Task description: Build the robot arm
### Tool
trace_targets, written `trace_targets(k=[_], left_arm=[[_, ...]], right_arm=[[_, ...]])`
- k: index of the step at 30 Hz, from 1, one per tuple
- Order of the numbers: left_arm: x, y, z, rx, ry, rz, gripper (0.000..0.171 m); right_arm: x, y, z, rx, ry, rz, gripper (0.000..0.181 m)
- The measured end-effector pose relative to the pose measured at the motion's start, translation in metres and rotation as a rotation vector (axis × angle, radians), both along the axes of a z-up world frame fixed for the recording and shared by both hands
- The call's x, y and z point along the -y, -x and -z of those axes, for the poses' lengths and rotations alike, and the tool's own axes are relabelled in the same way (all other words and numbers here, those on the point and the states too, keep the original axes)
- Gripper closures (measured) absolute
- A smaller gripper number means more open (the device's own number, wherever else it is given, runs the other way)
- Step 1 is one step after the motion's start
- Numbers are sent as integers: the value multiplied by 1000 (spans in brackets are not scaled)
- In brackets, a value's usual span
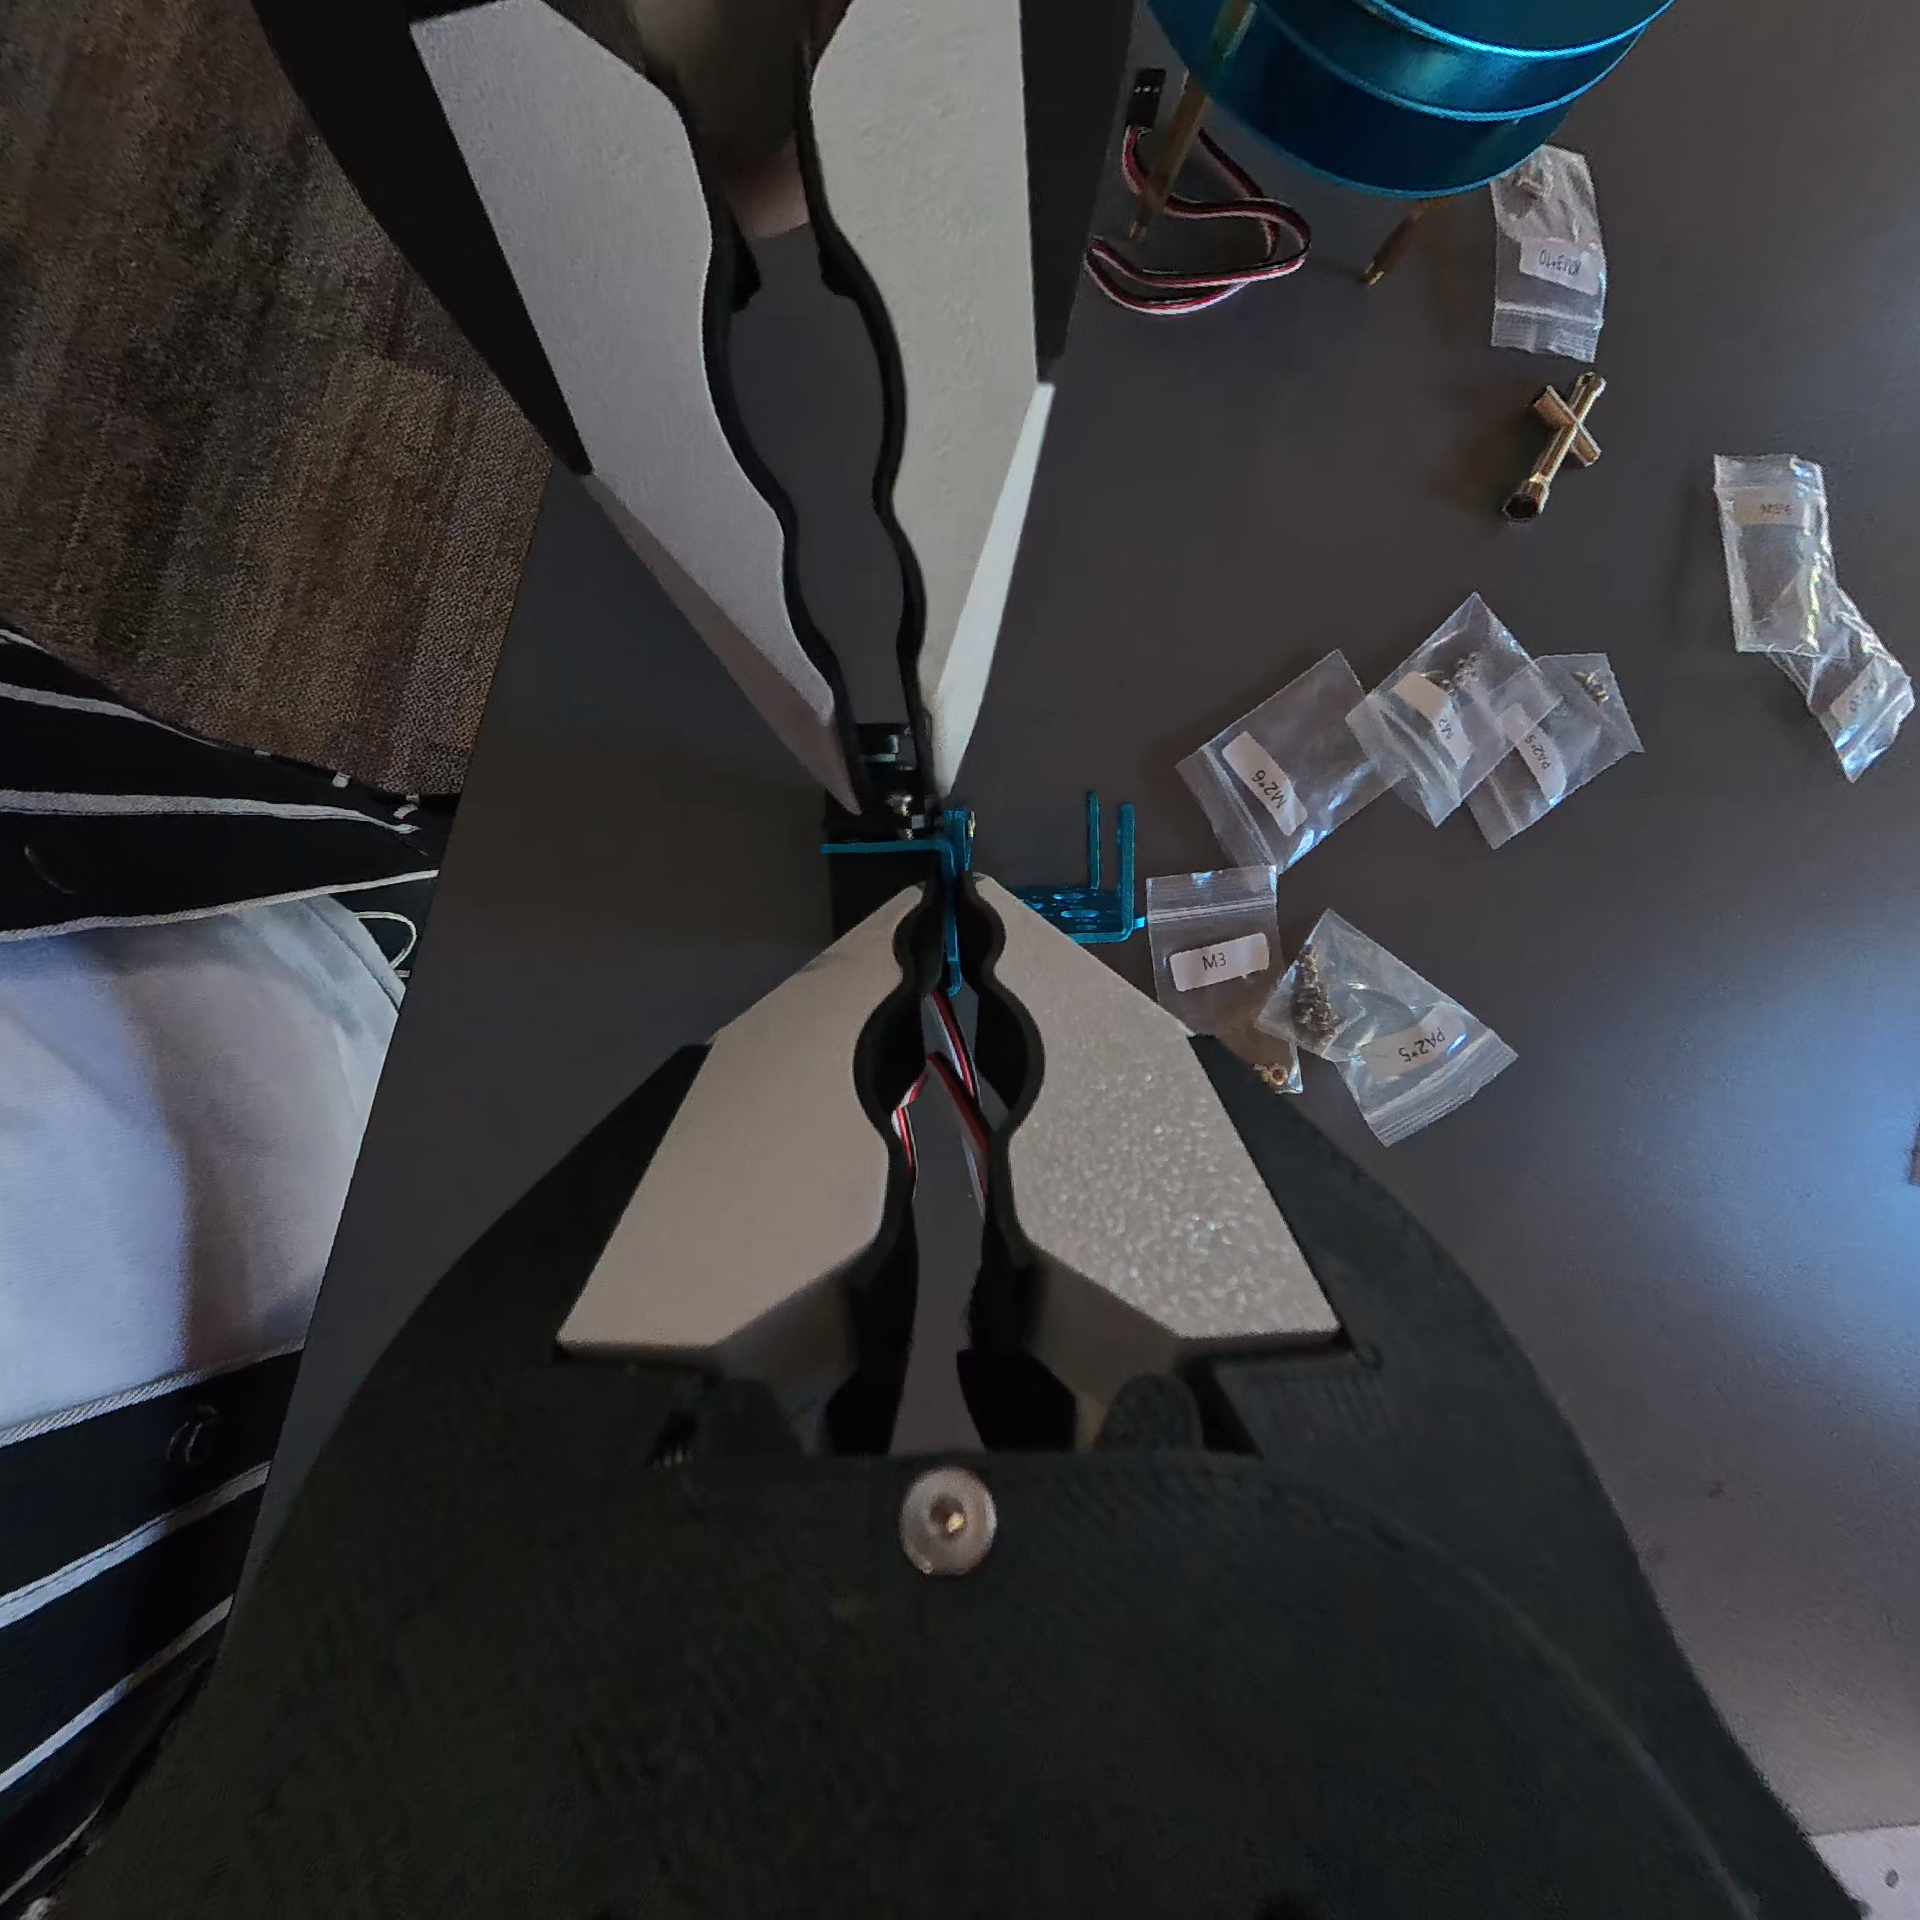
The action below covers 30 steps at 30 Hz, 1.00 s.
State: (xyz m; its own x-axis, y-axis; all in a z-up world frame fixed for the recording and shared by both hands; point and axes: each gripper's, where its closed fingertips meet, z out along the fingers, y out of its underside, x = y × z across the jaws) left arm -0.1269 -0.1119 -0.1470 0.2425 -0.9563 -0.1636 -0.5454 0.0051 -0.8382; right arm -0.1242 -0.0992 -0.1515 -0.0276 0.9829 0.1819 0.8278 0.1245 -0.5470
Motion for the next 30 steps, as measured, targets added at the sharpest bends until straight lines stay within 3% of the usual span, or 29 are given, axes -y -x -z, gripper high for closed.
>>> trace_targets(k=[7, 20, 25, 30], left_arm=[[0, -3, -1, -74, -119, 14, 168], [11, -7, 0, -8, -41, 182, 170], [11, -5, 1, -52, -117, 176, 169], [5, -6, 0, -7, -60, 111, 170]], right_arm=[[-1, -2, 0, 12, -12, -9, 180], [5, -2, 0, -7, 9, -115, 180], [6, -1, 0, -26, -1, -137, 180], [0, 1, -1, -55, -72, -157, 179]])
